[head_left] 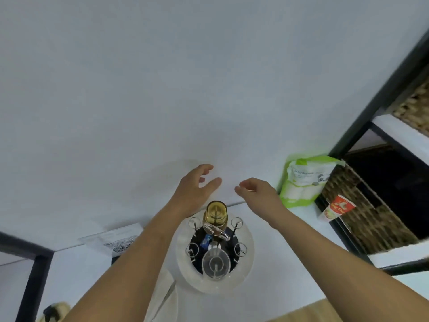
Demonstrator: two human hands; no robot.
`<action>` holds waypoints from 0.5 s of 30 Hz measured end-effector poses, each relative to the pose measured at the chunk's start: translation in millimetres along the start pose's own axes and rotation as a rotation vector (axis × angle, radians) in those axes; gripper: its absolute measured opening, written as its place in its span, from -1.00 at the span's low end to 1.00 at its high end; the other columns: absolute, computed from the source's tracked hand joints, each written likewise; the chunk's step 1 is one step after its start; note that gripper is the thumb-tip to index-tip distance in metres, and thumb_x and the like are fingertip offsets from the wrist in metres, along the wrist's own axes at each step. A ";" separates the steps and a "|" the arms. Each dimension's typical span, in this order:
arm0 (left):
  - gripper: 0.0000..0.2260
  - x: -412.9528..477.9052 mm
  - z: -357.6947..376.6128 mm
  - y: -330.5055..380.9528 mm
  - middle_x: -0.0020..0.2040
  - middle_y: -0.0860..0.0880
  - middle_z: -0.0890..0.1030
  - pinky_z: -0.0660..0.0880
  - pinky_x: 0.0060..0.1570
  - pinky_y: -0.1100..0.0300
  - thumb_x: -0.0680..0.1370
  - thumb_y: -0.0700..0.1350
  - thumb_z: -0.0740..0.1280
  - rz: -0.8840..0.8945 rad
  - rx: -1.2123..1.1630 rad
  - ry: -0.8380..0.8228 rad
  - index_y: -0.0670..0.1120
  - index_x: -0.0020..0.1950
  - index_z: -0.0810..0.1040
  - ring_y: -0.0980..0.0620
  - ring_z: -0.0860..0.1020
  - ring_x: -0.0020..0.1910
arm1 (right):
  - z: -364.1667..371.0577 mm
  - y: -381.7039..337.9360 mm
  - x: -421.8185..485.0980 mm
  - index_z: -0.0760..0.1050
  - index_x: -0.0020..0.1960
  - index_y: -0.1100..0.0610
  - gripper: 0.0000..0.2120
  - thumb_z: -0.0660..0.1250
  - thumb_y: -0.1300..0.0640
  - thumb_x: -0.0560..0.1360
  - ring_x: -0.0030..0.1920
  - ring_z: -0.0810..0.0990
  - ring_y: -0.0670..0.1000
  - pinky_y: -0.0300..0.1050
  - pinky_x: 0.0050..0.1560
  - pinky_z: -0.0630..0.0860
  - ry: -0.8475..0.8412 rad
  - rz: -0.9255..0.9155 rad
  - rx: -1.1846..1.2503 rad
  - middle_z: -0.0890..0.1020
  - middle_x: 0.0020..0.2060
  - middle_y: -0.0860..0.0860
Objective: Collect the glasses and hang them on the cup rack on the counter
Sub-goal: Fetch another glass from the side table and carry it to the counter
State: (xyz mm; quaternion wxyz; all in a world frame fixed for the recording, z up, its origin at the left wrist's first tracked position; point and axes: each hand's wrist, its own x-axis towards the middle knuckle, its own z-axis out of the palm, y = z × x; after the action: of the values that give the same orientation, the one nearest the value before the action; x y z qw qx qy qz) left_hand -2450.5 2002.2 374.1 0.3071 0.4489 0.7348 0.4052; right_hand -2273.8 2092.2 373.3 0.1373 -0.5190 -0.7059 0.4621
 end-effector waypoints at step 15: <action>-0.54 -33.9 131.4 169.4 0.33 0.11 0.51 0.29 0.17 0.29 0.54 0.13 0.36 0.444 0.084 -0.229 0.03 0.40 0.45 0.21 0.41 0.23 | -180.6 48.1 -122.2 0.55 0.29 0.11 -0.62 0.42 0.04 0.50 0.16 0.57 0.00 -0.28 0.13 0.36 0.453 -0.235 -0.279 0.62 0.17 0.01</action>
State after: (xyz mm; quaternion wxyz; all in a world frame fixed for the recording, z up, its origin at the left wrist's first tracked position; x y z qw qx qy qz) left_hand -2259.9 2058.9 461.1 0.2728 0.6546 0.5947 0.3786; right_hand -2071.3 2080.8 466.7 0.2713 -0.5373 -0.7694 0.2140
